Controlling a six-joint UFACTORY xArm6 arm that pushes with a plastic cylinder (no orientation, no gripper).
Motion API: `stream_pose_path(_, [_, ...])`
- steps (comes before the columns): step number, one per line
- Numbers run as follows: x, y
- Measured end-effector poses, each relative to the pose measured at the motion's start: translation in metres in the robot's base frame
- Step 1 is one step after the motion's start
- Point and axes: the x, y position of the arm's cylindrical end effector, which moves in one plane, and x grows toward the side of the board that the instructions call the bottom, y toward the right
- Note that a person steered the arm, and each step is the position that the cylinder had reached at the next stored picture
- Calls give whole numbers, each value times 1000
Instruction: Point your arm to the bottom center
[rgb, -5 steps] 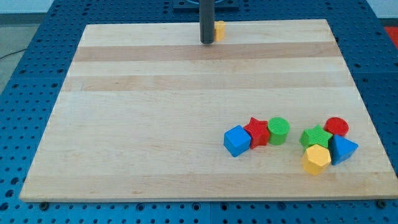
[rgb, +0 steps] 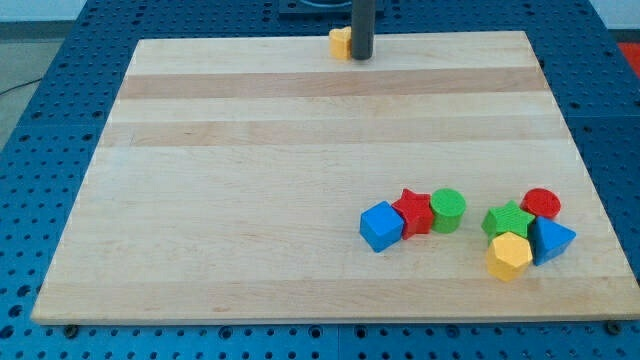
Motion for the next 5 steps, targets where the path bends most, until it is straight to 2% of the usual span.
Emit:
stream_pose_path(1, [58,19])
stream_pose_path(2, [127,-4])
stream_pose_path(3, [163,-73])
stream_pose_path(4, [250,-91])
stream_pose_path(5, [332,-82])
